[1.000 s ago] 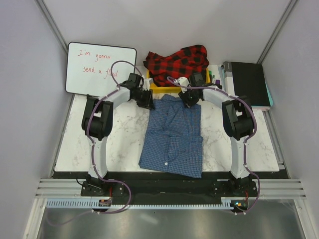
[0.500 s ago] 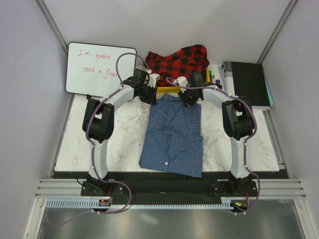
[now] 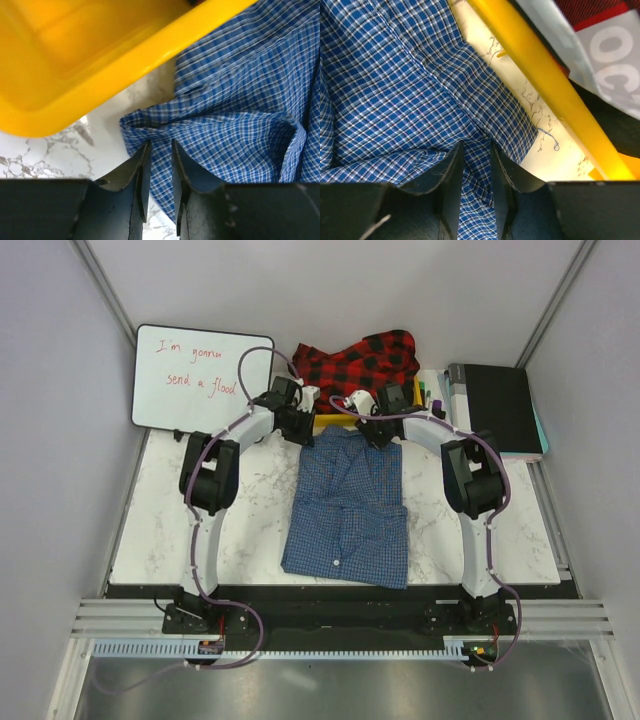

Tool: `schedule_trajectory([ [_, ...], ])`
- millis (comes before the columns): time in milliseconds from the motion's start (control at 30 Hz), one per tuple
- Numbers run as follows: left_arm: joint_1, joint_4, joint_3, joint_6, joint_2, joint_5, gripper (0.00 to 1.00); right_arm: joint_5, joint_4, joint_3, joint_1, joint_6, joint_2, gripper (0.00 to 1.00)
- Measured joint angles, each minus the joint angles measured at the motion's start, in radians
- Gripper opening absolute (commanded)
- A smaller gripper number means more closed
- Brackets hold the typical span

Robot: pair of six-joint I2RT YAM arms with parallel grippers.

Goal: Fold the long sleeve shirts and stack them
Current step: Fold the shirt

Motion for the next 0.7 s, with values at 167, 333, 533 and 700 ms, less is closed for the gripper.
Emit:
schedule_trajectory([
  [167, 0.049, -0.008, -0.025, -0.035, -0.019, 0.105, 0.44, -0.03, 0.004, -0.012, 0.001, 0.014, -0.027, 0.5],
  [333, 0.058, 0.038, -0.277, -0.075, -0.29, 0.258, 0.49, -0.106, -0.033, -0.075, 0.001, 0.087, -0.243, 0.51],
  [533, 0.038, 0.225, -0.695, -0.269, -0.809, 0.498, 0.5, -0.31, -0.023, -0.24, 0.002, 0.283, -0.663, 0.45],
  [700, -0.062, 0.417, -1.128, -0.518, -1.051, 0.581, 0.5, -0.524, 0.061, -0.561, 0.089, 0.513, -0.858, 0.44],
])
